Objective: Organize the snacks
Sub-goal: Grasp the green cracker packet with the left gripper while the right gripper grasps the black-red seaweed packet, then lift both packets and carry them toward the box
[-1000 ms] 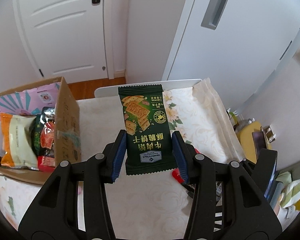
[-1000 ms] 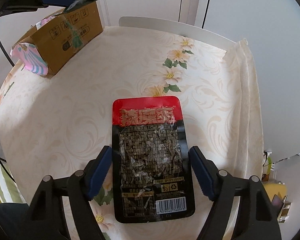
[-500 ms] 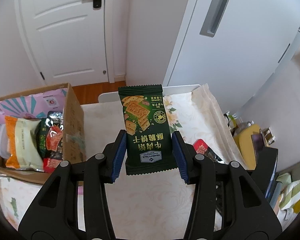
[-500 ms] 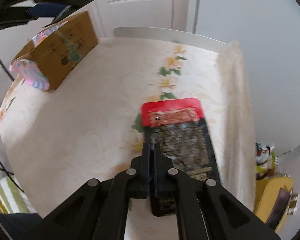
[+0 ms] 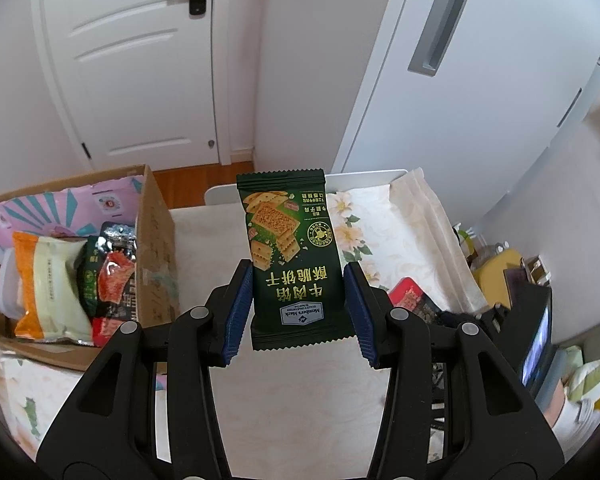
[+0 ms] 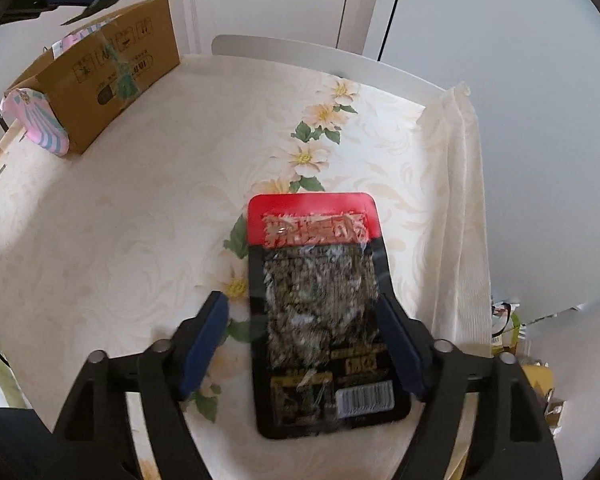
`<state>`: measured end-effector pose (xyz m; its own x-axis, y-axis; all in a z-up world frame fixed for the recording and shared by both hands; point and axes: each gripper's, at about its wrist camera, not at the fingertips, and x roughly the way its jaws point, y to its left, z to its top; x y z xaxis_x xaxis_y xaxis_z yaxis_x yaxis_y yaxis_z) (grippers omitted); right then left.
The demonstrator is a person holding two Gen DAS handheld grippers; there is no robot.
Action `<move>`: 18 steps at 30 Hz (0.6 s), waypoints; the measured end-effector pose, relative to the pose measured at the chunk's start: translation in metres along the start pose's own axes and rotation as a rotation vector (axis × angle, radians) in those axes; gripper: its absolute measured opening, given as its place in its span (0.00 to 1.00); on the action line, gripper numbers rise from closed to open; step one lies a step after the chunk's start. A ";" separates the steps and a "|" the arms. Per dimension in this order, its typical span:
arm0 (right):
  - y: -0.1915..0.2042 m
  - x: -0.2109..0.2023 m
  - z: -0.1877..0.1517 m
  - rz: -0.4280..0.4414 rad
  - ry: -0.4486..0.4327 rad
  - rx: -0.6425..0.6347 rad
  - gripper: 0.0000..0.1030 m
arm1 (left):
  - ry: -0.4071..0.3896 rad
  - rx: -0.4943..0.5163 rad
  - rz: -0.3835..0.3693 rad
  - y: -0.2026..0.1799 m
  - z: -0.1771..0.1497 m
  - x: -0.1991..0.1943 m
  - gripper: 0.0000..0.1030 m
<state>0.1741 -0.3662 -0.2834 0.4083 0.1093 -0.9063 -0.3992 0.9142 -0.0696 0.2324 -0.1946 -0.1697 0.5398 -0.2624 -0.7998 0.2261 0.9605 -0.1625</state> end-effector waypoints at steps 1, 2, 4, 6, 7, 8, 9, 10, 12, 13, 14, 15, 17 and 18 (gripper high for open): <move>-0.002 0.001 0.001 0.006 0.015 0.008 0.85 | 0.000 -0.001 -0.001 0.000 0.000 0.000 0.41; -0.008 0.004 0.003 0.026 0.040 0.035 0.87 | -0.001 -0.001 -0.002 0.000 0.000 0.000 0.41; -0.016 0.007 0.002 0.070 0.053 0.072 0.88 | -0.002 -0.001 -0.005 0.001 0.001 0.000 0.41; -0.014 0.007 0.003 0.062 0.066 0.057 0.88 | -0.002 0.000 -0.006 0.002 0.002 0.001 0.41; -0.014 0.007 0.004 0.062 0.075 0.058 0.88 | -0.003 -0.001 -0.006 0.002 0.002 0.001 0.41; -0.014 0.007 0.005 0.065 0.081 0.054 0.87 | -0.004 -0.003 -0.008 0.003 0.003 0.001 0.41; -0.013 0.007 0.006 0.070 0.081 0.051 0.85 | -0.004 -0.005 -0.009 0.004 0.003 0.001 0.41; -0.011 0.006 0.006 0.075 0.076 0.041 0.75 | -0.004 -0.005 -0.010 0.004 0.003 0.001 0.41; -0.005 0.002 0.006 0.081 0.057 0.005 0.68 | -0.005 -0.004 -0.011 0.004 0.004 0.001 0.41; -0.003 0.001 0.006 0.075 0.050 0.001 0.66 | -0.005 -0.004 -0.011 0.004 0.004 0.001 0.41; -0.003 0.000 0.005 0.073 0.044 0.004 0.64 | -0.004 -0.002 -0.011 0.004 0.004 0.002 0.41; -0.002 -0.002 0.004 0.064 0.031 0.007 0.53 | -0.004 -0.001 -0.012 0.004 0.004 0.002 0.41; 0.000 -0.007 0.002 0.063 0.007 0.007 0.45 | -0.004 0.000 -0.012 0.005 0.005 0.001 0.41; 0.000 -0.008 0.002 0.074 0.001 0.012 0.32 | -0.004 0.000 -0.012 0.005 0.005 0.001 0.41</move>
<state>0.1721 -0.3664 -0.2755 0.3771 0.1760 -0.9093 -0.4181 0.9084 0.0024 0.2380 -0.1907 -0.1686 0.5406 -0.2741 -0.7954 0.2326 0.9573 -0.1718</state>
